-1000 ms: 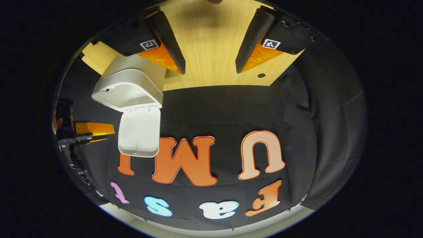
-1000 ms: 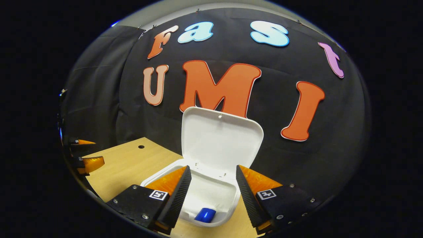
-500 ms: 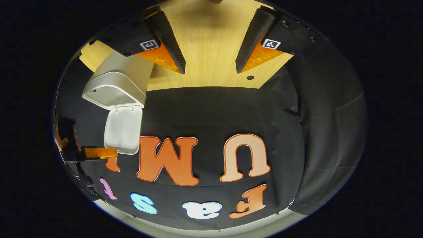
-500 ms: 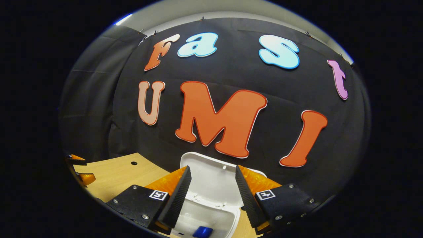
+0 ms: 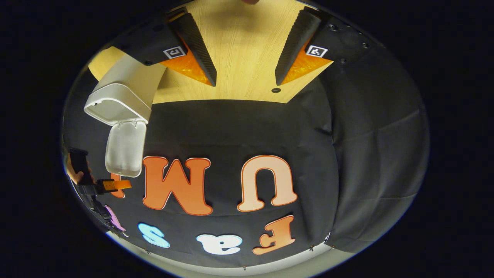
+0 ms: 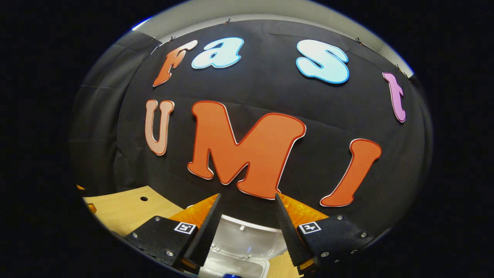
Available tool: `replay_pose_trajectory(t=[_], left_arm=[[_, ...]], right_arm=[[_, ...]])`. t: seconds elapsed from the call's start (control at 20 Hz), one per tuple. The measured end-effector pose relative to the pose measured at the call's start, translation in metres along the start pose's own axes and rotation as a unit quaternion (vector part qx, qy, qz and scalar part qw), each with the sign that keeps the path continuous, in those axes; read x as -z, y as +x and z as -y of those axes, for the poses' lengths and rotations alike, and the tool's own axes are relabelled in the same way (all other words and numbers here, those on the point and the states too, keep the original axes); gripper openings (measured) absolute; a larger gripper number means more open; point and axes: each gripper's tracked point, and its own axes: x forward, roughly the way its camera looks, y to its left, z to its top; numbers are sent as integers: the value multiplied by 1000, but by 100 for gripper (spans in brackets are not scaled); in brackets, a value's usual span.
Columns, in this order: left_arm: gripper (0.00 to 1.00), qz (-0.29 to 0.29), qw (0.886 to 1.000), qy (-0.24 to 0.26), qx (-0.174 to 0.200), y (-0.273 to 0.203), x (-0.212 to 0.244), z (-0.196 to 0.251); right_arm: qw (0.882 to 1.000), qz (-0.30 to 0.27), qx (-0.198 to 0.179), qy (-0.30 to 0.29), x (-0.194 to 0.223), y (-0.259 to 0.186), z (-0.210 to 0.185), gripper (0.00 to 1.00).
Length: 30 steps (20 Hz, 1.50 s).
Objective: Press the lid of the desktop garbage bin to open it, pick up the crumpled paper on the desktop and throw it into the bin, then pick up the pop can on the desktop and drop it into the bin, and finally close the garbage bin lid.
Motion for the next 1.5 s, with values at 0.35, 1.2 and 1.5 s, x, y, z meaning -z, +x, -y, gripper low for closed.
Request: replay_pose_trajectory(t=[0.35,1.2,1.5], left_arm=[[95,-2,1000,10,7,4,-5,3],[97,-5,991,42,130,22,-18,52],[96,-5,986,52,160,17,-18,65]], right_arm=[[999,-32,5,12,21,14,3,82],[991,-131,2,39,109,-95,-40,82],[983,-177,16,50,147,-119,-48,82]])
